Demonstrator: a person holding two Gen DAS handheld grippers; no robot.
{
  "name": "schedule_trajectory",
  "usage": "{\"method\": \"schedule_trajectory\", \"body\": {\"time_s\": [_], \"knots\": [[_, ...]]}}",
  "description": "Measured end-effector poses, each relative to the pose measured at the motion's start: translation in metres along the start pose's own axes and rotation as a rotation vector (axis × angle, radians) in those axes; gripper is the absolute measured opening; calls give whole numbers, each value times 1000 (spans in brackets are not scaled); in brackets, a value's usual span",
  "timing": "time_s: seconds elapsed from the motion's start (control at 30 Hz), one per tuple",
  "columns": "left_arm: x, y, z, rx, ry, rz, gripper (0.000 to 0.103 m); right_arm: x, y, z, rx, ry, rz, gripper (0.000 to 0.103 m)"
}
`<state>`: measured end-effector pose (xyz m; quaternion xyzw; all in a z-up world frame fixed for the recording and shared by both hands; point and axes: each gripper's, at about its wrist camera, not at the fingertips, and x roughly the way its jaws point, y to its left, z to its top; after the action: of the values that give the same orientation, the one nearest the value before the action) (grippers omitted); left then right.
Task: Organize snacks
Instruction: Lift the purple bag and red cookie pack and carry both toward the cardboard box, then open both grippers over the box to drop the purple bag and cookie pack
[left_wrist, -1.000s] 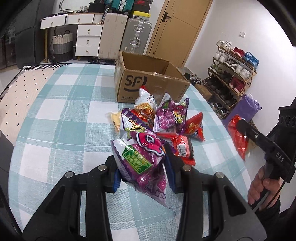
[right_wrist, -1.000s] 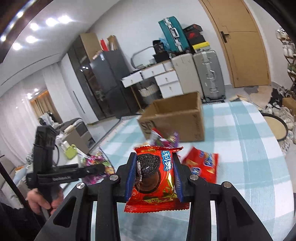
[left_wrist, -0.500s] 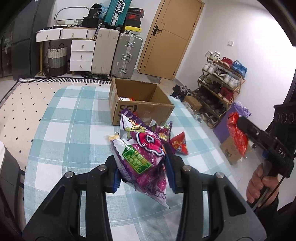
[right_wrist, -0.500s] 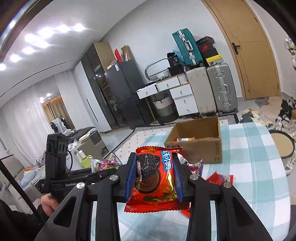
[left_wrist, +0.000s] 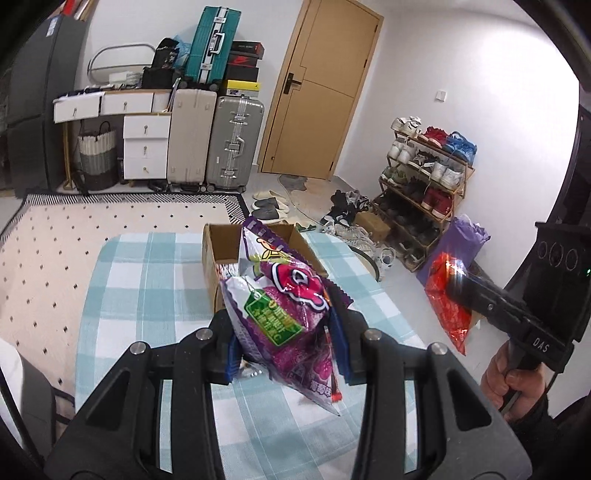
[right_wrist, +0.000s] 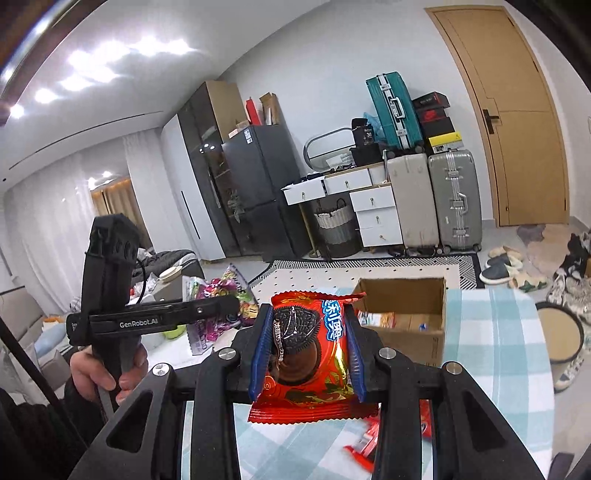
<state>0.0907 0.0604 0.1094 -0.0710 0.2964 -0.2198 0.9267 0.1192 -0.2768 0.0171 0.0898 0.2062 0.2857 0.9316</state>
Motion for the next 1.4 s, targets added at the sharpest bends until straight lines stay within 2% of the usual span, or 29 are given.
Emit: {"method": "schedule_trajectory", "body": {"time_s": [0.27,0.4,0.6,0.7,0.9,1.13,1.4], "knots": [[40,-22,62,74,33,23,36,19,-8,42,-65,13,-38,36],[72,-26,91,62,68,16,36,30,-27,64,-17,-7,-42,36],[125,-25,127,83,89,98,37,68,-57,99,-8,19,-80,36],[158,-16,138,71,119,108,37,96,-69,111,-11,58,-93,36],[226,-1,144,86,181,128,37,164,-97,110,-13,158,-116,36],[300,24,125,72,259,117,37,231,-135,84,26,259,-132,36],[371,39,100,61,352,137,37,273,-172,51,62,342,-145,36]]}}
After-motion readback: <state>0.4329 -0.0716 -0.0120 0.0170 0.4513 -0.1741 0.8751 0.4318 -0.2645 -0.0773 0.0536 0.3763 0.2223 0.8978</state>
